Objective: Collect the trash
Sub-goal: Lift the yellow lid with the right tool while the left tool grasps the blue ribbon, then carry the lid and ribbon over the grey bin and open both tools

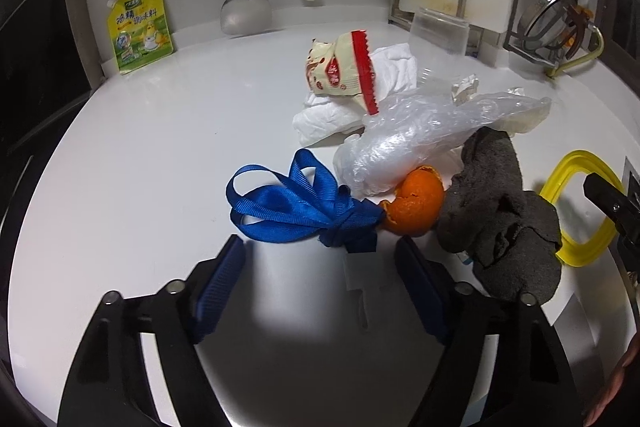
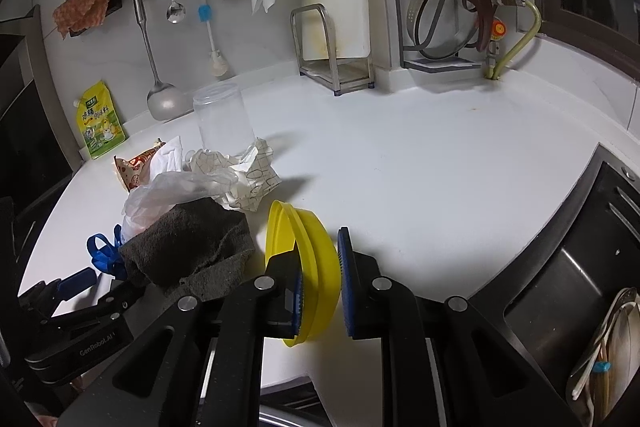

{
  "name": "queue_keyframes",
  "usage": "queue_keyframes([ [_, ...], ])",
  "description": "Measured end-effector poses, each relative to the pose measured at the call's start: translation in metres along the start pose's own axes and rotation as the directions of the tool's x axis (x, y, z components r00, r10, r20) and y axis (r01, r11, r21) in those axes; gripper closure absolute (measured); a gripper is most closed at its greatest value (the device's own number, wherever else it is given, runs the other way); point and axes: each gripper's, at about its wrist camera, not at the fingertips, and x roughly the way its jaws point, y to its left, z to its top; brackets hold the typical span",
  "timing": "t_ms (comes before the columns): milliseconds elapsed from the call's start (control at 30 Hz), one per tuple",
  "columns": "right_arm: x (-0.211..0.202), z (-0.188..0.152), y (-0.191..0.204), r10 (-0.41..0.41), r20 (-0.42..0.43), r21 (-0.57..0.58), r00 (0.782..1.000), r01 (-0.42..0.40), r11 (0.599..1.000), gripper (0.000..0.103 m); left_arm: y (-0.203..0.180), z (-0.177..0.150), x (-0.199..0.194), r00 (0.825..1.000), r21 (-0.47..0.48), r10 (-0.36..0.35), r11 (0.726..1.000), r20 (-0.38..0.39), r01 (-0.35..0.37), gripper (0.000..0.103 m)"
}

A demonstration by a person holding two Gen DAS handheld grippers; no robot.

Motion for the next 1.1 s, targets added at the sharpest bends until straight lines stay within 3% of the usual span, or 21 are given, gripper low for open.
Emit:
queue_keyframes([
  [67, 0.000, -0.001, 0.002, 0.004, 0.001, -0.005, 1.000, -0.004, 1.000, 0.088, 0.001, 0.000, -0.001, 1.000, -0.004, -0.004, 1.000, 0.005, 0.004, 0.040],
  [200, -0.001, -0.003, 0.005, 0.007, 0.001, -0.014, 1.000, -0.007, 1.000, 0.088, 0.006, 0.001, -0.004, 1.000, -0.014, -0.014, 1.000, 0.010, 0.014, 0.071],
  [267, -0.002, -0.004, 0.006, 0.008, 0.002, -0.018, 1.000, -0.008, 1.000, 0.088, 0.010, 0.001, -0.004, 1.000, -0.023, -0.025, 0.999, 0.007, 0.025, 0.080],
  [700, -0.012, -0.006, 0.013, 0.002, 0.018, -0.028, 1.000, -0.002, 1.000, 0.088, 0.028, 0.006, -0.028, 0.997, -0.020, -0.009, 1.000, 0.071, 0.011, 0.081],
  [1100, -0.036, -0.011, 0.021, 0.001, 0.044, -0.029, 0.999, 0.000, 1.000, 0.088, 0.036, -0.004, -0.062, 0.992, 0.017, -0.052, 0.999, 0.111, 0.050, 0.081],
])
